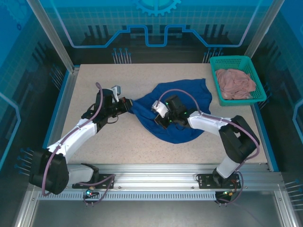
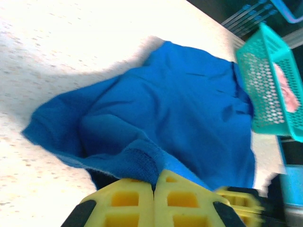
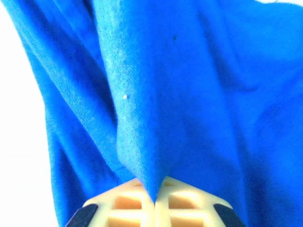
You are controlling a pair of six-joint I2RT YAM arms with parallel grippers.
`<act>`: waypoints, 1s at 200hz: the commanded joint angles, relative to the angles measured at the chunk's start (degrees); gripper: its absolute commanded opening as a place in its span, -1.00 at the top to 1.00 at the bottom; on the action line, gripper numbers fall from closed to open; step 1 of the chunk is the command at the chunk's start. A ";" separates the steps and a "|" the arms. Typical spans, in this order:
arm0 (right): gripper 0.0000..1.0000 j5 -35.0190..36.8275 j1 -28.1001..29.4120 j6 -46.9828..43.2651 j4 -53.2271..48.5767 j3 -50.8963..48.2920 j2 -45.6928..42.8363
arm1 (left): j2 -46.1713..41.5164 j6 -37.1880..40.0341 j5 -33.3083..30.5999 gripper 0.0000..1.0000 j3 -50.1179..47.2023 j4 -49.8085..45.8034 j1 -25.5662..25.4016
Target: Fold the inside-out t-shirt
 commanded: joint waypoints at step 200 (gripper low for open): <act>1.00 -32.08 -13.33 26.82 -11.34 18.21 9.93 | 19.64 12.61 -25.88 -0.42 -1.50 16.69 -25.93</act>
